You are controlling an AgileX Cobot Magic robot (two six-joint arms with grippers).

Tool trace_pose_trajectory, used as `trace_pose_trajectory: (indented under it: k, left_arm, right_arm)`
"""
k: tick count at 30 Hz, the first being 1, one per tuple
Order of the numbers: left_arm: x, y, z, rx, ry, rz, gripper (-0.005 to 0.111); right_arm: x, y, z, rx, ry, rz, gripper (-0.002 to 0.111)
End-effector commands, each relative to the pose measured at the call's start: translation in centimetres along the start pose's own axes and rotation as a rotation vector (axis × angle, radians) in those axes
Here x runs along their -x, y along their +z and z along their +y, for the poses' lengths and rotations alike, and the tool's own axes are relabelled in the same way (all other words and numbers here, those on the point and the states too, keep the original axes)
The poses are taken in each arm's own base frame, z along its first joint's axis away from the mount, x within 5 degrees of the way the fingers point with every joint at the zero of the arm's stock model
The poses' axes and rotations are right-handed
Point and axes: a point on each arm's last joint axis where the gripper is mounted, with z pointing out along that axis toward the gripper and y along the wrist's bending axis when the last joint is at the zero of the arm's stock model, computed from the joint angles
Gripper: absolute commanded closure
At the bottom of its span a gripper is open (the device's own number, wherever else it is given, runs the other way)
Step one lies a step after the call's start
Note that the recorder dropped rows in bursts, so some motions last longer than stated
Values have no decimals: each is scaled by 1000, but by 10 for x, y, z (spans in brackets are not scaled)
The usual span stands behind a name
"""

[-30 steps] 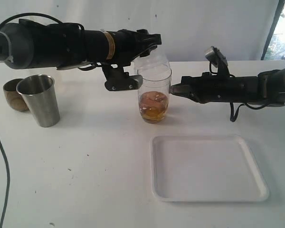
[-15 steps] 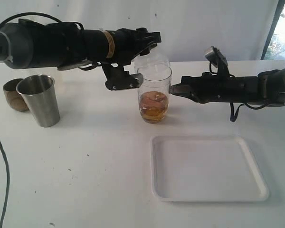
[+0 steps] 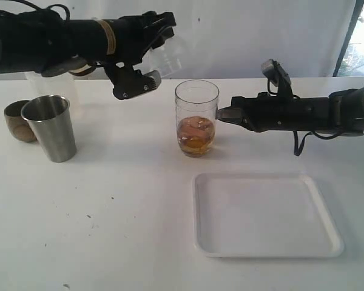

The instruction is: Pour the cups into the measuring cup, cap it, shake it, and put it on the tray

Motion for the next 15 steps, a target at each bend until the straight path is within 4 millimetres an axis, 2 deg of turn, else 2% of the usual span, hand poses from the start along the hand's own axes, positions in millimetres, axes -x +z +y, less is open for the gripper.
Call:
trace_pose_trajectory:
  k: [1,6,9,15]
  left_arm:
    - [-7,-23,-2,-85,16,4,107]
    - [-15,-54,-8,-193,17,7,107]
    - [-9,-74,-12,-253,31,-17,107]
    - [48,-97,-21,-329,51,-178,107]
  right_arm:
    - [1,1,2,12,4,0,108]
    - [1,1,2,12,8,0,108]
    - [1,1,2,14,10,0,108]
    - [1,1,2,17,10,0,108]
